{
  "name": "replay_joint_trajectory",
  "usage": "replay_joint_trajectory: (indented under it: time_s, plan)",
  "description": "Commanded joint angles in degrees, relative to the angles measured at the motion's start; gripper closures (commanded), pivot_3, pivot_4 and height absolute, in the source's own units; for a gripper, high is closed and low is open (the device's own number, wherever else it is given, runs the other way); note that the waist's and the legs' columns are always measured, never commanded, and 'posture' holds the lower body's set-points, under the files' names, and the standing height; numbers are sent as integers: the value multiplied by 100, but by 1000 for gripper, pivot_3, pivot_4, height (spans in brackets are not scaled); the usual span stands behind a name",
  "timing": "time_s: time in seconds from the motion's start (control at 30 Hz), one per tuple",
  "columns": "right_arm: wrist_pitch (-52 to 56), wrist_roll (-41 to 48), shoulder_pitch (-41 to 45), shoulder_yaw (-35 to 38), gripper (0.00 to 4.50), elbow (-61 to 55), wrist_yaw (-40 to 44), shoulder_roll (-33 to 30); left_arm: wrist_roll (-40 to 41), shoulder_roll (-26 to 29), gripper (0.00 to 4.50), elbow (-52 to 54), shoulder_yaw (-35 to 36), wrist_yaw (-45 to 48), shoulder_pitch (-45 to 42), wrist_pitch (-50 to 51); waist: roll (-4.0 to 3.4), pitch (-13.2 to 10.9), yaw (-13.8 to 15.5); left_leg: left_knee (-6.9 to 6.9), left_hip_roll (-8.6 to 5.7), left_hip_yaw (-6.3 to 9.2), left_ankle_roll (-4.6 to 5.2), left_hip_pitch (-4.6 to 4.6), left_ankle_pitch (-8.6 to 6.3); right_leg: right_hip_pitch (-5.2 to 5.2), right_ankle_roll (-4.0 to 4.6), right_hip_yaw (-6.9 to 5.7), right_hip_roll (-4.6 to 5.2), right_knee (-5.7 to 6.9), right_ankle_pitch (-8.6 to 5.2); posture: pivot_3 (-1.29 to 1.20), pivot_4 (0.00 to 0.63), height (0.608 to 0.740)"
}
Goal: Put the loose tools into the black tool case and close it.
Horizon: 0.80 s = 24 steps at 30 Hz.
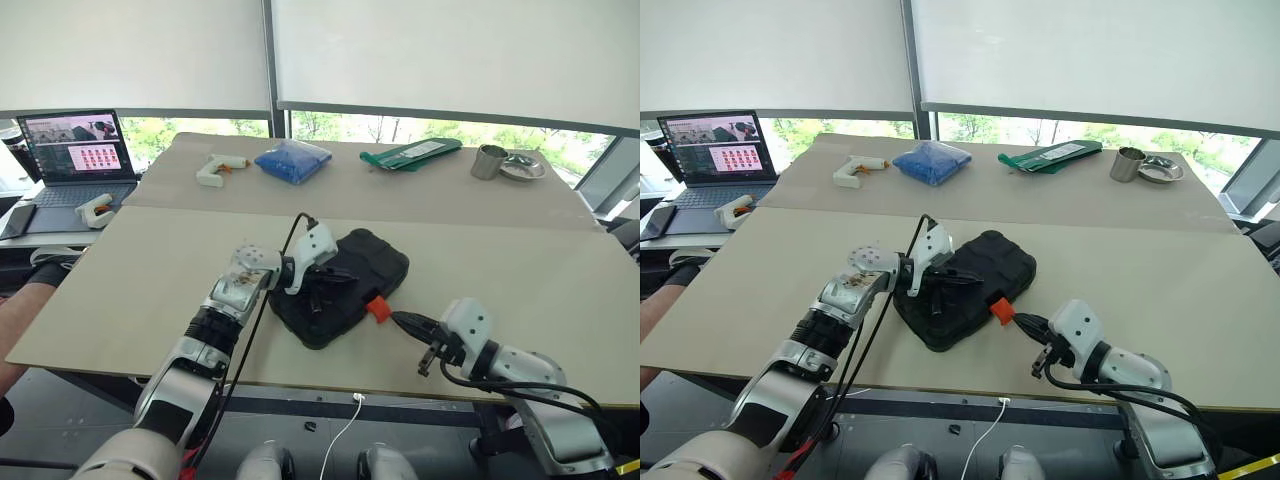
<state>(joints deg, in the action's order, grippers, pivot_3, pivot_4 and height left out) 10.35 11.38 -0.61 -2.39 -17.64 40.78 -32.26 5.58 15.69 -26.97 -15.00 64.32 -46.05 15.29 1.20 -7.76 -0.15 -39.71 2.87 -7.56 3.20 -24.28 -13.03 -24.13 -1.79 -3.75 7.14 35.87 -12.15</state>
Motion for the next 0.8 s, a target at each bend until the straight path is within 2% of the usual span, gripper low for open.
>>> replay_joint_trajectory:
  time_s: [0.03,0.17,0.8]
  plan:
    - [-187,-154,269,-100,4500,235,-16,58,-145,79,4471,-250,-151,-60,319,280,0,0,-5,0,0,-1,1,-1,0,0,0,0,0,0,0,0,150,739]
    - [-317,-297,464,-293,4500,592,35,146,-103,120,4471,-167,-102,-98,364,349,0,0,-16,1,1,-2,36,0,21,0,1,0,0,1,0,0,150,739]
    - [-421,-454,1269,-677,4500,1602,62,782,-90,155,4471,-167,-31,-249,418,445,-2,1,-72,10,5,-5,28,2,17,-3,5,6,-1,3,0,0,150,739]
